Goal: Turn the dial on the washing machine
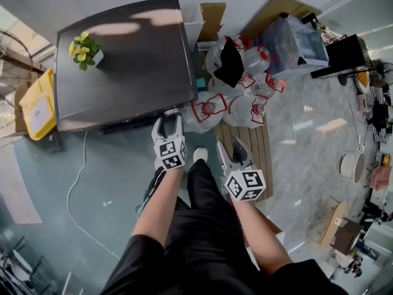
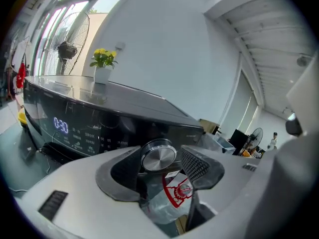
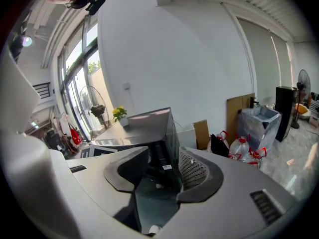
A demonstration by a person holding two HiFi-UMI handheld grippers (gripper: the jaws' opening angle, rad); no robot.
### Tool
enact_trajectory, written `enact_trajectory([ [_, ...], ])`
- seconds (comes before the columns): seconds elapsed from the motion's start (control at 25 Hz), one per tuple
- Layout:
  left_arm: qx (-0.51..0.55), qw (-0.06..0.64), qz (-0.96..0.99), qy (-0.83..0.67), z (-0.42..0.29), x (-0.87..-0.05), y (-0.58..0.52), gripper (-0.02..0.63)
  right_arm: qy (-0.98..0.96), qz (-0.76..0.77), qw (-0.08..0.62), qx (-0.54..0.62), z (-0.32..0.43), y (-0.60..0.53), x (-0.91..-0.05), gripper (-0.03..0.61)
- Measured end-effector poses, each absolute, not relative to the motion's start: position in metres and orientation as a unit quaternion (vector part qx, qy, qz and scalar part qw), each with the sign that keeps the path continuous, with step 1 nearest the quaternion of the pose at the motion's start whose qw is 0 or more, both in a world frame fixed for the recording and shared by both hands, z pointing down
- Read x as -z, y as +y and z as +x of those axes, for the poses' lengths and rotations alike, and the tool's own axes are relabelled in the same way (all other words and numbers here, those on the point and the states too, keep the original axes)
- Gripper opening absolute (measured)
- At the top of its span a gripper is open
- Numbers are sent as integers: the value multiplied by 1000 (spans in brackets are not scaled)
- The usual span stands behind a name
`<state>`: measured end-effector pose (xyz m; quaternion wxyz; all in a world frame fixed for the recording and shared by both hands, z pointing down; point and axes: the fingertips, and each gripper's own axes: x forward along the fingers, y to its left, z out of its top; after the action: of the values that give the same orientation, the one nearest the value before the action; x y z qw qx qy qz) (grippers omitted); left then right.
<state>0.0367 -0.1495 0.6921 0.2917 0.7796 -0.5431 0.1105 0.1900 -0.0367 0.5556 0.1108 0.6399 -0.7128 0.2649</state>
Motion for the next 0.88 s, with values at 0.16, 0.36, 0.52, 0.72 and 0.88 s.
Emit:
enact_trajectory([
  [0.16, -117, 299, 760, -565, 42, -695, -148, 230, -742, 606, 118, -262, 197, -56, -557, 179],
  [0.36, -113, 306, 739, -590, 42, -699, -149, 238, -772, 567, 132, -254, 211, -77, -561, 178],
  [0.52, -102, 311, 728, -602, 40, -703, -151, 238, -787, 544, 139, -256, 218, -86, -568, 173],
  [0.72, -85, 315, 719, -613, 42, -708, -147, 238, -813, 501, 149, -257, 210, -82, -575, 170],
  [0.88, -88, 302, 718, -620, 43, -707, -148, 238, -828, 469, 161, -260, 206, -74, -585, 155],
])
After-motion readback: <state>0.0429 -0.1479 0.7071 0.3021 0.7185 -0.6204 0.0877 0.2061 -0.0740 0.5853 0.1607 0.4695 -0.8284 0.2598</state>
